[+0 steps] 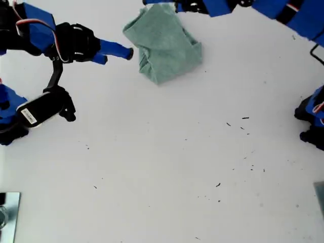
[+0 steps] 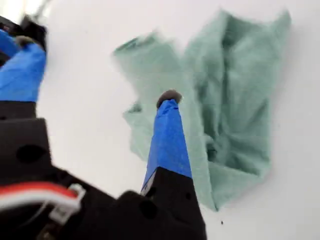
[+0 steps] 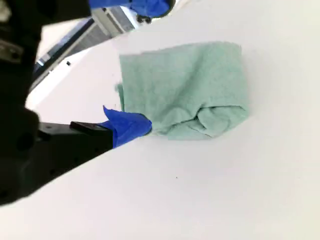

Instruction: Fold t shirt

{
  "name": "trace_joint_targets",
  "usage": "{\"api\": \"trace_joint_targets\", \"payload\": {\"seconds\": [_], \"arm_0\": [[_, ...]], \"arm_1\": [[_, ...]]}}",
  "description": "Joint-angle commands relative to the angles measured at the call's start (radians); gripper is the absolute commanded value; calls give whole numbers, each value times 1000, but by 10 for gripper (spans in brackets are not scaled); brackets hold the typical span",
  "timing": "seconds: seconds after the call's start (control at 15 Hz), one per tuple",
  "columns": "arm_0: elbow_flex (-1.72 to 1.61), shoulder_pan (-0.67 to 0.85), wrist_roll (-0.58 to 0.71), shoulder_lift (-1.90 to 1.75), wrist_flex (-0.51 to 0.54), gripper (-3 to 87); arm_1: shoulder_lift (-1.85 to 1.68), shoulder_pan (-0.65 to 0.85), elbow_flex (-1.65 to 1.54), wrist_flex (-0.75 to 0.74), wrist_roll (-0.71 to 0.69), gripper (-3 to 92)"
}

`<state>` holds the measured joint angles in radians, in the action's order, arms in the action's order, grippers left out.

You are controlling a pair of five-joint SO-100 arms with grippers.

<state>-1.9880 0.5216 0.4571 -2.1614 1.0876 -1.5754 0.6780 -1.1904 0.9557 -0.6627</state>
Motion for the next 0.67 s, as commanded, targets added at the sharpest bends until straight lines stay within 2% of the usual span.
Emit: {"api": "trace_joint_targets", "payload": {"seconds": [0.0,0.13,0.33,0.4,0.47,0.6], "arm_0": [[-8,-26,-18,-11,-20,325],[-43,-28,-20,-41,-25,326],[-213,-31,-40,-204,-32,321],[-313,-43,-63,-327,-26,285],[-434,-61,-94,-486,-28,215],[-698,-135,-181,-850,-35,12]], "arm_1": [[-256,49,-204,-199,32,340],[-339,69,-319,-146,61,327],[-571,15,-600,-87,55,309],[-690,-25,-709,-41,38,195],[-853,-67,-845,-2,51,34],[-1250,-156,-1192,63,166,25]]}}
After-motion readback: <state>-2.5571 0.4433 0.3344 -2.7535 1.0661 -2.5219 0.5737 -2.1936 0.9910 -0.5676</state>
